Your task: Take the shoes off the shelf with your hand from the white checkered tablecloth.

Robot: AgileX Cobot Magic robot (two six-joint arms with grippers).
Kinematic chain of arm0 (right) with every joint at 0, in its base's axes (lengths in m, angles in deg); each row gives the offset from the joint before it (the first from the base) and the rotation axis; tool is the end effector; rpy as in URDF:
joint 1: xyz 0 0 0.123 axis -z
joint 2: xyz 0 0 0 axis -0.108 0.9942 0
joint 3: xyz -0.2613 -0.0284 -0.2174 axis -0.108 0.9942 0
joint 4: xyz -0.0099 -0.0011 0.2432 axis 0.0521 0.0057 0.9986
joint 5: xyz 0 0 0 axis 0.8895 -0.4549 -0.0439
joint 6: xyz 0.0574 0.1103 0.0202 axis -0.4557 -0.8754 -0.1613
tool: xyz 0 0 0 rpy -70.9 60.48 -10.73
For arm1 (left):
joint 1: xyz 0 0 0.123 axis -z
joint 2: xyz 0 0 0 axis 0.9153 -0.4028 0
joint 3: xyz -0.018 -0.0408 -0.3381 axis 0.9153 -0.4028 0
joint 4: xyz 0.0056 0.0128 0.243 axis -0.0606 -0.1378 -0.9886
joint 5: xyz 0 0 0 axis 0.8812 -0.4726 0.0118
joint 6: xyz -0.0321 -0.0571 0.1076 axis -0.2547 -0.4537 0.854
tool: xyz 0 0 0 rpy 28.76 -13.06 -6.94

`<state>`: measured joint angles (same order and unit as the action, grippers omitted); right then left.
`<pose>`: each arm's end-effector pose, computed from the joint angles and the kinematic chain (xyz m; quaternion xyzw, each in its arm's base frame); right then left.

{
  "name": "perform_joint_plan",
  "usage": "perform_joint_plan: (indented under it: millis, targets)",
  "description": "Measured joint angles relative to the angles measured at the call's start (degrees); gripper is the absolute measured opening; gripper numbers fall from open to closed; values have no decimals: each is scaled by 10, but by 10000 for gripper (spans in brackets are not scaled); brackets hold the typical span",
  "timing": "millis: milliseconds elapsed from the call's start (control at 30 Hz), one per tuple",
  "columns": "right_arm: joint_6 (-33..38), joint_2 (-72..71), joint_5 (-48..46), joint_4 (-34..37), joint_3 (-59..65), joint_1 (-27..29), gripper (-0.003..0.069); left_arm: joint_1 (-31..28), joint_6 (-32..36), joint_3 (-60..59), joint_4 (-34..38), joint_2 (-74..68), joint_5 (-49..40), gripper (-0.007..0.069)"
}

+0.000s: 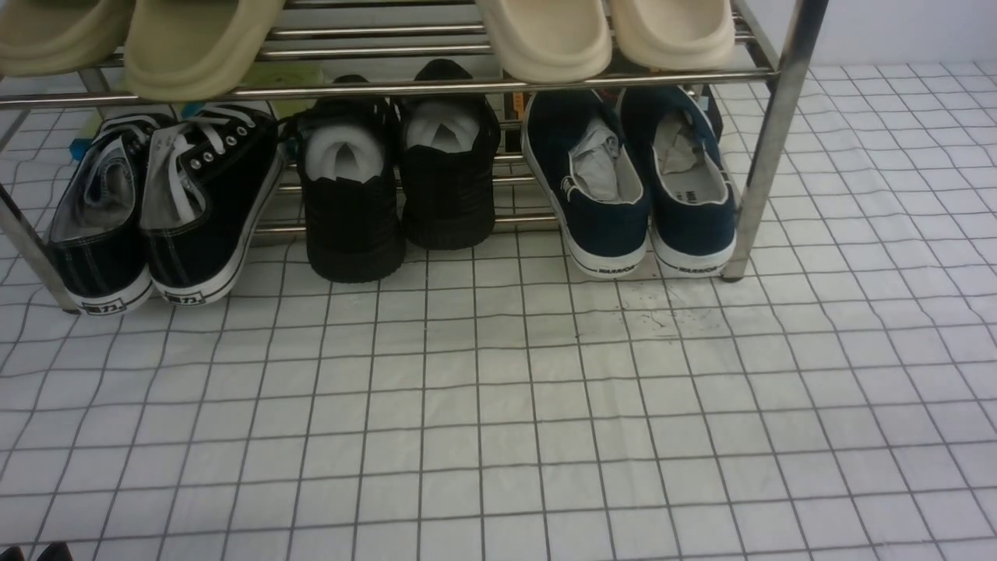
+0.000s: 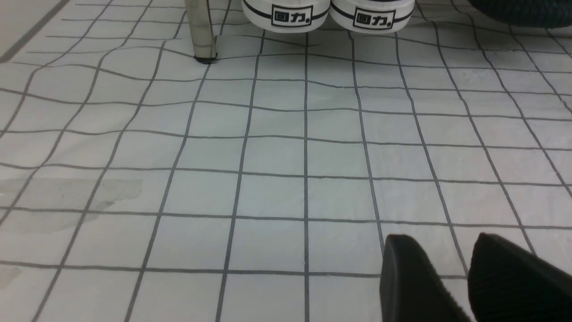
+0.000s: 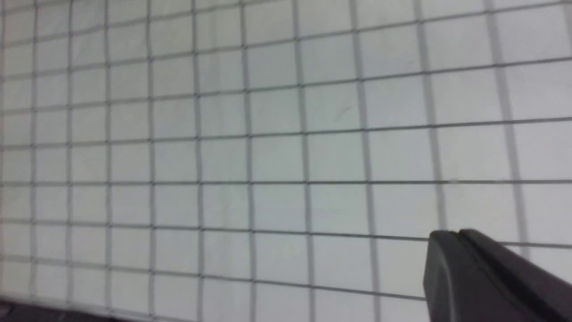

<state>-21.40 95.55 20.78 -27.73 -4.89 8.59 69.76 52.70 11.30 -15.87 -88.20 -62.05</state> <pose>0.1144 0.0472 0.3150 0.0194 0.9421 0.2136 0.2577 0.0210 0.0082 0.1612 -0.0135 0.8047 -0.0003 0.5935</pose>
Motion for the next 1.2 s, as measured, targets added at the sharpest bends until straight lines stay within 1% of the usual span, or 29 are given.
perform_joint_plan:
  millis: [33,67,100,167,233,333,400,433,500,567,633,667,700,733,767,833,967,1000,1033,1067,1200]
  targets:
    - [16,6,0,8,-2,0,0,0,0,0,0,0,0,240]
    - [71,51,-4,67,-17,-4,0,0,0,0,0,0,0,240]
    - [107,75,-5,107,-29,-10,0,0,0,0,0,0,0,240]
    - [152,115,-3,163,-56,-28,0,0,0,0,0,0,0,240]
    - [173,157,8,182,-95,-60,0,0,0,0,0,0,0,240]
    - [168,214,38,173,-156,-116,1,0,0,0,0,0,0,240]
    - [145,266,58,146,-204,-159,4,0,0,0,0,0,0,240]
    - [140,275,60,143,-215,-167,5,0,0,0,0,0,0,240]
    - [112,329,63,99,-278,-208,8,0,0,0,0,0,0,240]
    - [88,371,62,60,-335,-238,10,0,0,0,0,0,0,240]
    - [65,425,61,7,-410,-263,14,0,0,0,0,0,0,240]
    - [63,425,61,7,-416,-265,15,0,0,0,0,0,0,240]
    - [52,463,59,-31,-461,-278,26,0,0,0,0,0,0,240]
    - [50,467,58,-35,-467,-280,28,0,0,0,0,0,0,240]
    - [40,498,56,-62,-507,-292,52,0,0,0,0,0,0,240]
    - [34,532,57,-105,-550,-308,97,0,0,0,0,0,0,240]
    - [29,588,75,-180,-607,-328,230,0,0,0,0,0,0,240]
    - [30,590,77,-183,-609,-328,237,0,0,0,0,0,0,240]
    - [21,605,93,-208,-618,-330,293,0,0,0,0,0,0,240]
    - [16,615,106,-221,-620,-330,330,0,0,0,0,0,0,240]
    - [-4,642,143,-264,-624,-330,396,0,0,0,0,0,0,240]
